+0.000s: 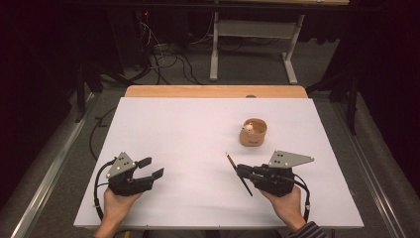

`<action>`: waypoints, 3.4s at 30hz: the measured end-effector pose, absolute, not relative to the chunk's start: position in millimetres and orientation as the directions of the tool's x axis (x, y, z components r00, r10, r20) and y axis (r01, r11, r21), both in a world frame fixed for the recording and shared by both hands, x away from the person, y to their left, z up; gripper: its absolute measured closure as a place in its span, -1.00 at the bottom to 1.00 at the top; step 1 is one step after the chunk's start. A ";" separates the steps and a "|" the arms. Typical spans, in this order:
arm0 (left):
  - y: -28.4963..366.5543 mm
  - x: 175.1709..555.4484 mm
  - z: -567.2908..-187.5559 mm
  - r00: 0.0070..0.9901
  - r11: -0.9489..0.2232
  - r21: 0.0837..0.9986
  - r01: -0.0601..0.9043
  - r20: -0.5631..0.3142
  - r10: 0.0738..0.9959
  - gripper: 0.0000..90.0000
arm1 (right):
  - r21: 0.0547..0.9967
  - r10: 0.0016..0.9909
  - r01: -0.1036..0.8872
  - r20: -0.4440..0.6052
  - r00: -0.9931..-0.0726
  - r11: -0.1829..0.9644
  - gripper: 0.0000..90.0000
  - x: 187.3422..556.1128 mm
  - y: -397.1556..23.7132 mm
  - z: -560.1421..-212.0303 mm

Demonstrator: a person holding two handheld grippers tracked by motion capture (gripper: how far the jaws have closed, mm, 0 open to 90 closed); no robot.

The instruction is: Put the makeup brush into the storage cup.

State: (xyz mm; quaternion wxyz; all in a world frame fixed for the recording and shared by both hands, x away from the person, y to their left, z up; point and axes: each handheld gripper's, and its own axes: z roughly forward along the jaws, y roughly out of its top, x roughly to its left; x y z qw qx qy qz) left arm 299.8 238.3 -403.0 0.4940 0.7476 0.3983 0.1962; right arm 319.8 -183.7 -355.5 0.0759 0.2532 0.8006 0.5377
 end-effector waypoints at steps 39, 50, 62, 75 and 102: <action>239.0 301.3 -408.6 0.597 -0.198 0.898 0.394 -0.086 0.797 -0.18 | 0.916 0.713 0.333 0.079 -0.697 0.224 0.90 391.2 -229.1 -310.8; 238.2 301.2 -408.4 0.600 -0.199 0.898 0.393 -0.086 0.795 -0.18 | 0.913 0.737 0.338 0.066 -0.672 0.227 0.90 413.4 -227.8 -302.0; 237.7 300.3 -407.6 0.605 -0.201 0.901 0.384 -0.081 0.792 -0.18 | 0.909 0.752 0.367 0.101 -0.652 0.196 0.90 437.3 -222.3 -303.1; 237.3 299.9 -407.4 0.609 -0.203 0.901 0.383 -0.081 0.789 -0.17 | 0.906 0.774 0.365 0.072 -0.630 0.213 0.90 460.0 -206.1 -304.7; 236.8 298.8 -407.0 0.613 -0.205 0.903 0.377 -0.077 0.786 -0.17 | 0.891 0.810 0.388 0.041 -0.584 0.235 0.89 481.2 -192.0 -318.0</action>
